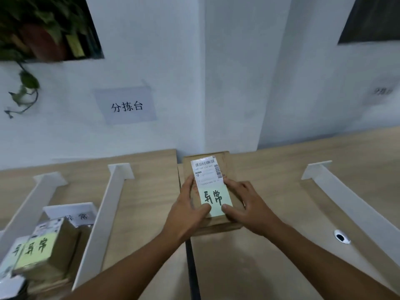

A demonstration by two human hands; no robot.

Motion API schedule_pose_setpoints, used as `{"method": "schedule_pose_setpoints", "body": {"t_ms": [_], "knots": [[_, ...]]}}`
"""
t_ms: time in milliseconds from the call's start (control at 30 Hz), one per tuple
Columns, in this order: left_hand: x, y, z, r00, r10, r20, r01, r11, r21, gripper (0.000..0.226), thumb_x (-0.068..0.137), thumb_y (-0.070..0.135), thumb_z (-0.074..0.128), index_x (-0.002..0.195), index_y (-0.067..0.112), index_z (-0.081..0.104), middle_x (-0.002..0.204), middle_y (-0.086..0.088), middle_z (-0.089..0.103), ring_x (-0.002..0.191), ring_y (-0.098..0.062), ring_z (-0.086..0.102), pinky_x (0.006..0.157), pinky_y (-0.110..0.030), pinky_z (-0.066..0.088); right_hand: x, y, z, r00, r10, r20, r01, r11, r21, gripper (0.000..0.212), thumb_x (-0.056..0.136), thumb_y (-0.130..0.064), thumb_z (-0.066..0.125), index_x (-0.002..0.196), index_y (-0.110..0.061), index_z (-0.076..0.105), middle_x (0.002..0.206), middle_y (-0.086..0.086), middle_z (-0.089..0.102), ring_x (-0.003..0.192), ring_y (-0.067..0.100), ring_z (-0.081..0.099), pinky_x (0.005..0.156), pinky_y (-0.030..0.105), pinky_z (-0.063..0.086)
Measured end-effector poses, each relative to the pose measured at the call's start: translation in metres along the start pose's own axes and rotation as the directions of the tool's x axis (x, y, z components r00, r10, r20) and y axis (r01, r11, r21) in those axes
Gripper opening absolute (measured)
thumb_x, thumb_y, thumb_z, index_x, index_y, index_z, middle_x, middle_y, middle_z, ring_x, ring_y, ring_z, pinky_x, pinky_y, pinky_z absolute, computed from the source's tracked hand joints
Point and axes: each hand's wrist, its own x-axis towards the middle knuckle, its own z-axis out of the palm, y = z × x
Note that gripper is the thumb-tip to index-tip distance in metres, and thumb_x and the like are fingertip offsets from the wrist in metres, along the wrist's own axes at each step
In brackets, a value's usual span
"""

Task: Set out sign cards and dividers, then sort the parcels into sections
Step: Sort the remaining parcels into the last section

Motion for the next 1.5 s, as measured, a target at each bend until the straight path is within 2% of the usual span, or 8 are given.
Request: {"method": "schedule_pose_setpoints", "body": {"t_ms": [167, 300, 567, 800, 1100, 1233, 1433, 1500], "knots": [[-0.061, 0.029, -0.096, 0.988, 0.117, -0.097, -0.109, 0.99, 0.086, 0.089, 0.074, 0.039, 0.059, 0.147, 0.062, 0.015, 0.12, 0.019, 0.066, 0.081, -0.001, 0.072, 0.066, -0.026, 0.058, -0.002, -0.109, 0.014, 0.994, -0.108, -0.012, 0.109, 0.994, 0.012, 0.076, 0.083, -0.06, 0.07, 0.146, -0.064, 0.027, 0.128, -0.014, 0.041, 0.11, -0.001, 0.053, 0.087, 0.019, 0.05], [-0.122, 0.033, -0.171, 0.971, 0.158, -0.179, -0.134, 0.981, 0.138, 0.088, 0.072, 0.043, 0.056, 0.147, 0.064, 0.014, 0.119, 0.018, 0.063, 0.075, 0.006, 0.068, 0.055, -0.014, 0.05, -0.018, -0.196, 0.049, 0.984, -0.18, -0.014, 0.18, 0.983, 0.019, 0.073, 0.085, -0.06, 0.068, 0.146, -0.061, 0.028, 0.126, -0.012, 0.04, 0.112, 0.006, 0.055, 0.091, 0.026, 0.055], [-0.256, -0.008, -0.304, 0.951, 0.171, -0.259, -0.127, 0.976, 0.178, 0.092, 0.069, 0.045, 0.057, 0.147, 0.064, 0.014, 0.117, 0.016, 0.066, 0.068, -0.002, 0.067, 0.067, -0.028, 0.053, -0.077, -0.339, 0.155, 0.967, -0.254, -0.007, 0.254, 0.967, 0.017, 0.072, 0.083, -0.065, 0.063, 0.143, -0.066, 0.025, 0.124, -0.013, 0.038, 0.112, 0.012, 0.059, 0.092, 0.04, 0.057], [-0.355, -0.055, -0.394, 0.949, 0.131, -0.288, -0.071, 0.975, 0.21, 0.095, 0.066, 0.052, 0.055, 0.148, 0.064, 0.01, 0.133, 0.011, 0.063, 0.075, -0.01, 0.066, 0.066, -0.03, 0.049, -0.117, -0.422, 0.252, 0.959, -0.284, 0.006, 0.283, 0.958, 0.048, 0.073, 0.08, -0.065, 0.065, 0.141, -0.07, 0.026, 0.118, -0.025, 0.037, 0.09, 0.005, 0.061, 0.085, 0.036, 0.056], [-0.369, -0.1, -0.473, 0.948, 0.048, -0.313, 0.018, 0.979, 0.203, 0.092, 0.064, 0.053, 0.054, 0.145, 0.068, 0.011, 0.11, 0.012, 0.07, 0.064, -0.013, 0.069, 0.069, -0.039, 0.059, -0.096, -0.475, 0.327, 0.956, -0.285, 0.07, 0.281, 0.958, 0.061, 0.068, 0.084, -0.068, 0.057, 0.144, -0.066, 0.025, 0.12, -0.015, 0.038, 0.113, 0.008, 0.054, 0.097, 0.042, 0.055], [-0.359, -0.124, -0.487, 0.949, 0.021, -0.313, 0.033, 0.986, 0.165, 0.089, 0.069, 0.049, 0.055, 0.145, 0.066, 0.014, 0.111, 0.02, 0.067, 0.061, -0.007, 0.068, 0.06, -0.03, 0.049, -0.077, -0.475, 0.352, 0.956, -0.276, 0.097, 0.273, 0.961, 0.037, 0.067, 0.084, -0.07, 0.055, 0.143, -0.064, 0.023, 0.121, -0.01, 0.039, 0.102, 0.005, 0.055, 0.093, 0.04, 0.055], [-0.355, -0.192, -0.485, 0.964, -0.043, -0.261, 0.073, 0.992, 0.105, 0.083, 0.075, 0.043, 0.059, 0.148, 0.058, 0.022, 0.119, 0.042, 0.047, 0.08, 0.018, 0.062, 0.062, -0.003, 0.044, -0.082, -0.442, 0.416, 0.96, -0.162, 0.229, 0.154, 0.987, 0.052, 0.073, 0.084, -0.072, 0.055, 0.145, -0.066, 0.018, 0.136, -0.007, 0.036, 0.126, 0.019, 0.051, 0.099, 0.039, 0.052], [-0.356, -0.218, -0.482, 0.971, -0.089, -0.222, 0.102, 0.994, 0.048, 0.082, 0.074, 0.045, 0.061, 0.144, 0.064, 0.024, 0.12, 0.037, 0.055, 0.084, 0.017, 0.064, 0.063, -0.001, 0.043, -0.089, -0.429, 0.437, 0.958, -0.107, 0.265, 0.092, 0.993, 0.067, 0.073, 0.084, -0.071, 0.057, 0.145, -0.065, 0.019, 0.138, -0.009, 0.034, 0.129, 0.018, 0.049, 0.099, 0.037, 0.051]]}}
